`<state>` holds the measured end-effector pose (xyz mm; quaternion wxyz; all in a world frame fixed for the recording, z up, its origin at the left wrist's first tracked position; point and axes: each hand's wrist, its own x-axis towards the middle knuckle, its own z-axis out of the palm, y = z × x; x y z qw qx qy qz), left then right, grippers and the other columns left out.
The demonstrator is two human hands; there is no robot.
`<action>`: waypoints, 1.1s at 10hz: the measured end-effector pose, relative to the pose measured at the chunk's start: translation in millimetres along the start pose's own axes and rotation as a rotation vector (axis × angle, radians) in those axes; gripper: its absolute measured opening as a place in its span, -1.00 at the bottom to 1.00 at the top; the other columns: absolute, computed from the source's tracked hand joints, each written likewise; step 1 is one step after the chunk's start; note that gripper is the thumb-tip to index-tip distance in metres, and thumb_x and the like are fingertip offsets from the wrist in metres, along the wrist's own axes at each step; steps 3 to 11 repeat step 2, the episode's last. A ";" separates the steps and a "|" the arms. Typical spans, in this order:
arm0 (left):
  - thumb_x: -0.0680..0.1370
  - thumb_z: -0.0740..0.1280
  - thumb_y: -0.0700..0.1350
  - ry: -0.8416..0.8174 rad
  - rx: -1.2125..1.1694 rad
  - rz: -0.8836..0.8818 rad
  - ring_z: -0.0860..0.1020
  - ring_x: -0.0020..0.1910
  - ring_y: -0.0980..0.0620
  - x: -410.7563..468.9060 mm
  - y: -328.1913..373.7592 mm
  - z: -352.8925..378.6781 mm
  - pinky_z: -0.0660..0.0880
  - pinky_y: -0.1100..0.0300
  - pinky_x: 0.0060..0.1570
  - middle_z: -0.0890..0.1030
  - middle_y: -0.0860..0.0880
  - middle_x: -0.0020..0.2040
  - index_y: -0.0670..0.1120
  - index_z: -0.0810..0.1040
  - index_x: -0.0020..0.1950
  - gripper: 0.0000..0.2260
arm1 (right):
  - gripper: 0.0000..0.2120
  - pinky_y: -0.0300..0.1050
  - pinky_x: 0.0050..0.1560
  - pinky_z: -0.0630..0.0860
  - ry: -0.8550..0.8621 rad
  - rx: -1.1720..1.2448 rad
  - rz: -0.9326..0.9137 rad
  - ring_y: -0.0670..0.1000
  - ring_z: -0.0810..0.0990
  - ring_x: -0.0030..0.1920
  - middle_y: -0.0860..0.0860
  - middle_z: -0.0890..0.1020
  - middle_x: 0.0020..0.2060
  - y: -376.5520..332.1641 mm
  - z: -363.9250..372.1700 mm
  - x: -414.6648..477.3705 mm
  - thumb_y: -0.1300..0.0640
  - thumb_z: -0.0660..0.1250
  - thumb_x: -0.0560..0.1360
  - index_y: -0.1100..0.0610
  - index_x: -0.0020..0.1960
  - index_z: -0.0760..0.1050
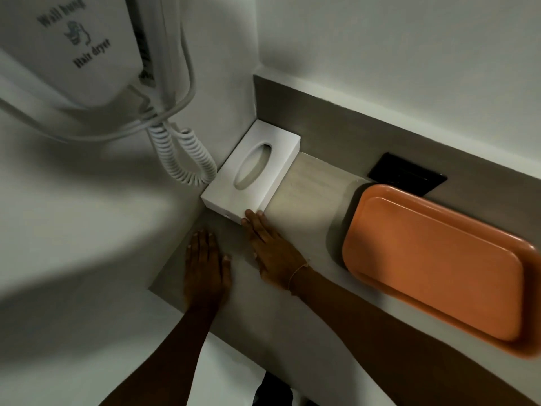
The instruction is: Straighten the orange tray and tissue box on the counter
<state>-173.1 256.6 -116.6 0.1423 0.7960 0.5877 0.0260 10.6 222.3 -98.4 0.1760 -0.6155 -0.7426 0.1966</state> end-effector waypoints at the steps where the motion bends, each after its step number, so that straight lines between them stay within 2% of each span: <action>1: 0.57 -0.05 0.10 -0.017 0.009 0.009 0.02 0.56 -0.17 -1.4 5.7 -9.6 -0.02 -0.06 0.54 0.09 -0.23 0.57 -0.20 0.03 0.53 -0.40 | -0.32 0.10 0.54 -0.04 0.066 0.078 0.005 0.07 -0.17 0.53 0.14 -0.03 0.56 -18.1 -30.6 -9.7 0.21 0.22 0.53 0.19 0.56 -0.02; 2: 0.54 -0.12 0.14 -0.093 -0.015 0.136 0.07 0.55 -0.19 -7.1 19.0 -14.1 -0.01 -0.07 0.54 0.13 -0.26 0.55 -0.22 0.08 0.52 -0.35 | -0.37 0.00 0.54 -0.01 0.314 0.267 0.107 0.00 -0.12 0.55 0.10 0.00 0.56 -43.7 -54.7 -46.5 0.19 0.21 0.57 0.15 0.56 0.02; 11: 0.54 -0.12 0.14 -0.093 -0.015 0.136 0.07 0.55 -0.19 -7.1 19.0 -14.1 -0.01 -0.07 0.54 0.13 -0.26 0.55 -0.22 0.08 0.52 -0.35 | -0.37 0.00 0.54 -0.01 0.314 0.267 0.107 0.00 -0.12 0.55 0.10 0.00 0.56 -43.7 -54.7 -46.5 0.19 0.21 0.57 0.15 0.56 0.02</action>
